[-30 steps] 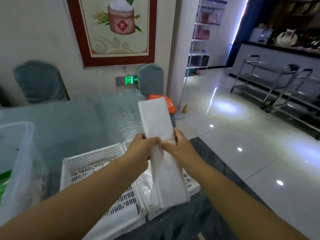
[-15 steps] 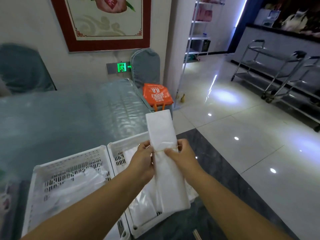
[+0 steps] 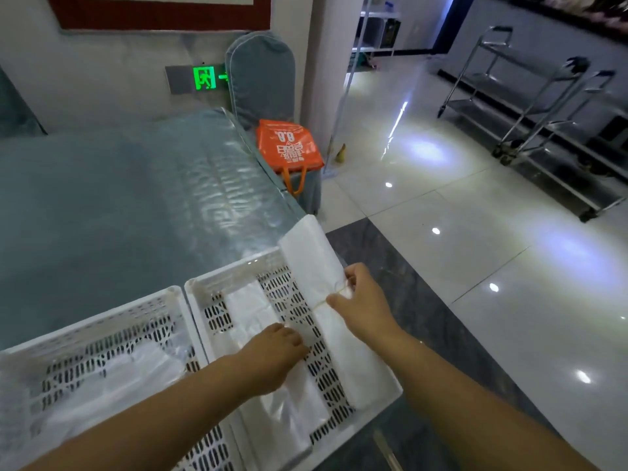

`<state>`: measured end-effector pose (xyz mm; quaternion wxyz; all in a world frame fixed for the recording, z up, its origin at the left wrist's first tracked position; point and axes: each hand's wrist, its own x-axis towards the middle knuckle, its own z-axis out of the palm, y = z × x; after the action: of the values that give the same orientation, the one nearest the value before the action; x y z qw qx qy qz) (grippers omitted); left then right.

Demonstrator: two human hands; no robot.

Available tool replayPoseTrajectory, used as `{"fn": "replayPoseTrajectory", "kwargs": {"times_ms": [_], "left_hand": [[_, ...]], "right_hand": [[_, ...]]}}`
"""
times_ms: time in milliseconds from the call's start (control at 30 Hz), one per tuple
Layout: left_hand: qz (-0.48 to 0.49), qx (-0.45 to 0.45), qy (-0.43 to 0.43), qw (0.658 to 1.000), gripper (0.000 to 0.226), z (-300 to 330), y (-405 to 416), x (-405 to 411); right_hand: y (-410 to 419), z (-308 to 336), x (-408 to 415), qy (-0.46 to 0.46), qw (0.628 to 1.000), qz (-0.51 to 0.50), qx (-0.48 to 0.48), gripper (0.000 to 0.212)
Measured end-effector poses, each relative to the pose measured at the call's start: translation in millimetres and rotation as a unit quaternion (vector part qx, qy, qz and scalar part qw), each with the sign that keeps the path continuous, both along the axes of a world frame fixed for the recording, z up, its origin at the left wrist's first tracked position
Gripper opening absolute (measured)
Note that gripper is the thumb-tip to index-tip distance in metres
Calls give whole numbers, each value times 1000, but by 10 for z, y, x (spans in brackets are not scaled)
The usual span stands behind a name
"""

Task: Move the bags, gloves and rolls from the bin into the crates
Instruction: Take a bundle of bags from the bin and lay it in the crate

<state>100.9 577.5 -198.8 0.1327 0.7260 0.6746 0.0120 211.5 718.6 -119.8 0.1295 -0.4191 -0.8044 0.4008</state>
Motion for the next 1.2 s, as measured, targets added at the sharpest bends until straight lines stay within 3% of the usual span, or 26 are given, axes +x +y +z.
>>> {"fn": "replayPoseTrajectory", "kwargs": {"times_ms": [100, 300, 500, 667, 867, 933, 1033, 1200], "left_hand": [[-18, 6, 20, 1000, 34, -48, -16, -49], [-1, 61, 11, 998, 25, -61, -10, -25], [188, 64, -198, 960, 64, -80, 58, 232], [230, 69, -226, 944, 83, -155, 103, 374], [185, 103, -71, 975, 93, -33, 271, 367], [193, 110, -64, 973, 93, -23, 279, 383], [207, 119, -49, 970, 97, -23, 243, 431], [214, 119, -30, 969, 99, -34, 152, 458]], "right_hand": [[-148, -266, -7, -33, 999, 22, 25, 26], [-254, -567, -7, -97, 976, 40, 191, 26], [-282, -604, 20, -132, 960, 75, 236, 37], [-225, -558, 228, -118, 944, 95, 294, 31], [6, -565, 228, -119, 977, 124, 128, 52], [28, -577, 167, -129, 976, 147, 98, 51], [28, -577, 141, -50, 987, 149, 34, 46], [-12, -614, 173, 10, 988, 156, 19, 45]]}}
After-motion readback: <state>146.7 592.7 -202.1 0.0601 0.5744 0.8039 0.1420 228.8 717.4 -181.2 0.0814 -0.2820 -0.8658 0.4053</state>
